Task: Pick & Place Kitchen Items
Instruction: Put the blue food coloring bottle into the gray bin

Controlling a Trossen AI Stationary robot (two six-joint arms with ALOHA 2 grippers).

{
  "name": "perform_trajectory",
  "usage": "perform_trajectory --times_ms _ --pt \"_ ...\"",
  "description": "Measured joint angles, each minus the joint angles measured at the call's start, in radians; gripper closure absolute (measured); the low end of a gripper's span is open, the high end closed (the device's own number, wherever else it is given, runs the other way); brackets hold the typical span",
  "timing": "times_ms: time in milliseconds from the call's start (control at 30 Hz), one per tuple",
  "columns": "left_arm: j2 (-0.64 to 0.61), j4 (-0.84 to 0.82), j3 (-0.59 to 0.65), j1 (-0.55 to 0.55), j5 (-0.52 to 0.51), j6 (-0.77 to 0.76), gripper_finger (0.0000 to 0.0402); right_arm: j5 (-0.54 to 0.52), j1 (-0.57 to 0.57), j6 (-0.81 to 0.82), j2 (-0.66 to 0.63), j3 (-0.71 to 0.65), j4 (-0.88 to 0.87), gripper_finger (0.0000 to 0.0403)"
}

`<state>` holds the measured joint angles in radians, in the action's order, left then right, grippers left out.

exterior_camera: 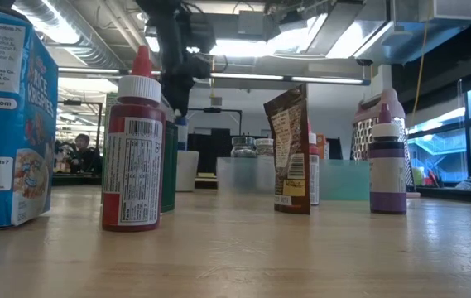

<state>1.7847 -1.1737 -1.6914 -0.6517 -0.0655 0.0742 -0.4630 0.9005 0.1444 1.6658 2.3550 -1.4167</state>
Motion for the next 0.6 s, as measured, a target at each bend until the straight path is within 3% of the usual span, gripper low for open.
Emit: perform_trajectory --times_ms 367,600 --pt "0.0 0.162 0.191 -0.037 -0.021 0.001 0.0287 -0.061 -0.002 -0.012 -0.031 0.0 -0.026 0.007" --pt "0.0 0.22 0.222 -0.04 -0.03 0.01 0.0287 -0.069 -0.012 -0.026 -0.031 0.0 -0.027 0.007"
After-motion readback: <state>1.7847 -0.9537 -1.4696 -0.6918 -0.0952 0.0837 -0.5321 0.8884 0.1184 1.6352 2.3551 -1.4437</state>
